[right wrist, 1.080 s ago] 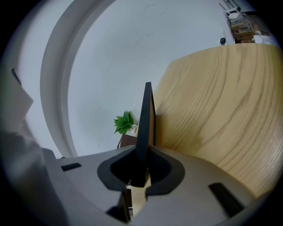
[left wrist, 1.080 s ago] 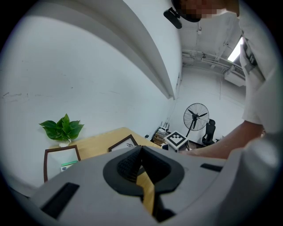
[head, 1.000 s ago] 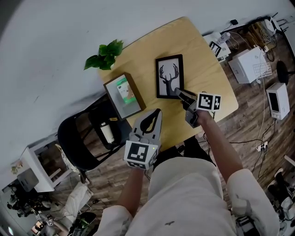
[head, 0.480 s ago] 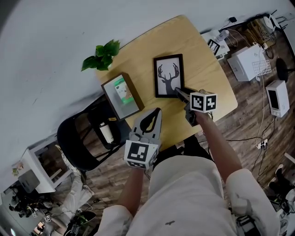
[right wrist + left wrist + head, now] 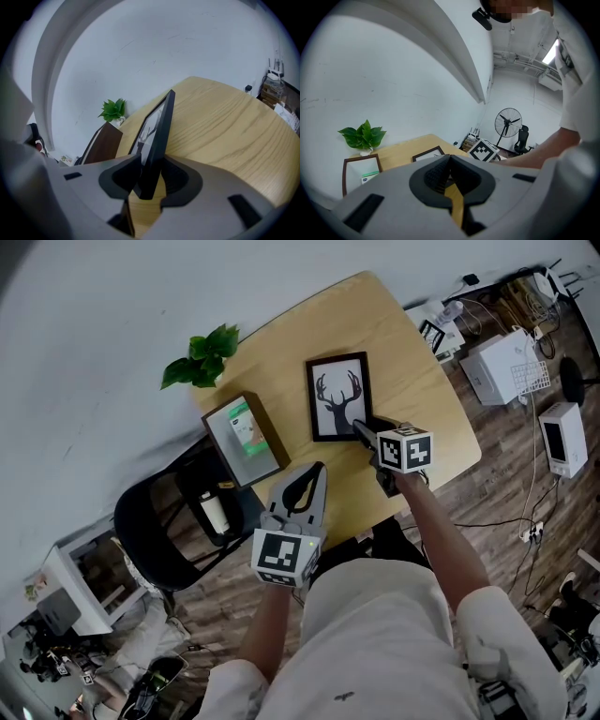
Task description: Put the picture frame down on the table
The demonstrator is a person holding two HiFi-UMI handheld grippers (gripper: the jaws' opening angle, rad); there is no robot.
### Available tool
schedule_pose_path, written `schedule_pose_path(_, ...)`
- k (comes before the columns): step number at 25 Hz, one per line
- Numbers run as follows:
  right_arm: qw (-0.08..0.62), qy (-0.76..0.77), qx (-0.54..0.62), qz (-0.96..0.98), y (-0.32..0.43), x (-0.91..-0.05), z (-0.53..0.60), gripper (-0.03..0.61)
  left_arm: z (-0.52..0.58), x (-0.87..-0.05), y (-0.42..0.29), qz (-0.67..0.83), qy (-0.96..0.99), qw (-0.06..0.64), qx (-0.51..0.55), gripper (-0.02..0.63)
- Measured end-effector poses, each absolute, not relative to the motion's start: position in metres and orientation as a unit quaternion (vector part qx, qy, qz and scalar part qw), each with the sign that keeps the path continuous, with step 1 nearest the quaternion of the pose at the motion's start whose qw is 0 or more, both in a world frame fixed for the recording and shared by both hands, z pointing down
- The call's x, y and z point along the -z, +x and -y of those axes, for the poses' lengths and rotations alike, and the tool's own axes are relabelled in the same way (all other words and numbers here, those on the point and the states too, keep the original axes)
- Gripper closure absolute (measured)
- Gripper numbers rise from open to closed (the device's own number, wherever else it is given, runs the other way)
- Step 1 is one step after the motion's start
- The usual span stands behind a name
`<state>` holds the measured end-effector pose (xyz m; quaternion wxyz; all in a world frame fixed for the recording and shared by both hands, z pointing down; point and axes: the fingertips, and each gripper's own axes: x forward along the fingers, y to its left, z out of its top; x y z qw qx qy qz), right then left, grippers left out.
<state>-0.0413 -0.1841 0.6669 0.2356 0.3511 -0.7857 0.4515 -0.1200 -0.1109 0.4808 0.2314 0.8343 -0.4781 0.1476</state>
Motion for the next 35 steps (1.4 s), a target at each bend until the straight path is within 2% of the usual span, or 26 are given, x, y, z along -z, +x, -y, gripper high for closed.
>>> schedule_pose_path(13,0.290,0.372,-0.401,0.785,-0.030,-0.684,0.196,0.399,0.108,-0.485,-0.116,0.474,0.836,0.230,-0.156,0.607)
schedule_pose_path(35,0.317,0.369,-0.391,0.782,-0.025,-0.699,0.202,0.399,0.098,-0.492,-0.121,0.478,0.830,0.240,-0.159,0.607)
